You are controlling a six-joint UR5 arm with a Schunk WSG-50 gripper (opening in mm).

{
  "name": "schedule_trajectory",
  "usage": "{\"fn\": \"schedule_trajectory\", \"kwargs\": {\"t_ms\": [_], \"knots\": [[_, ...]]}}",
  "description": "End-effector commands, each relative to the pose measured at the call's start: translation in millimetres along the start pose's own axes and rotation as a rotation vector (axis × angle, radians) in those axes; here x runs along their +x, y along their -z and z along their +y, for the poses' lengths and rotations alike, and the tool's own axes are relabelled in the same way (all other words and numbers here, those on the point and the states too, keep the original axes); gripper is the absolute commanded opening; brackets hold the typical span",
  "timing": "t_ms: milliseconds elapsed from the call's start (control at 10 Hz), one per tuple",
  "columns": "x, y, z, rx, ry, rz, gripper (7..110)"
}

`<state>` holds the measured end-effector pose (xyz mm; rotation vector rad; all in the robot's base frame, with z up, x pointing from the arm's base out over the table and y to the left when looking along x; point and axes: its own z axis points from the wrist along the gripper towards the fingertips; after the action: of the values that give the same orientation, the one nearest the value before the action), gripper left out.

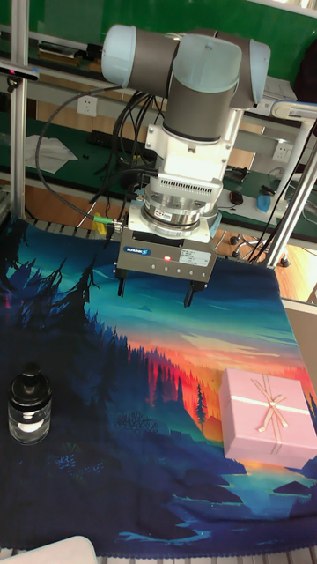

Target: Screw the lid onto the jar

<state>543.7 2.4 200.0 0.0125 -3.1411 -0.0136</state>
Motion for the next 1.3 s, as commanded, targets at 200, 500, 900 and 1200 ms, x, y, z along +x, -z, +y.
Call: {"fn": "schedule_trajectory", "kwargs": {"t_ms": [200,500,900,1200], "knots": [[21.4,4.9,40.3,-0.139,-0.052,0.093,7],[21.4,4.7,39.9,-0.138,-0.052,0.093,7],[21.4,4.6,38.7,-0.135,-0.051,0.093,7],[20.3,4.5,37.3,-0.132,-0.048,0.088,7]]}}
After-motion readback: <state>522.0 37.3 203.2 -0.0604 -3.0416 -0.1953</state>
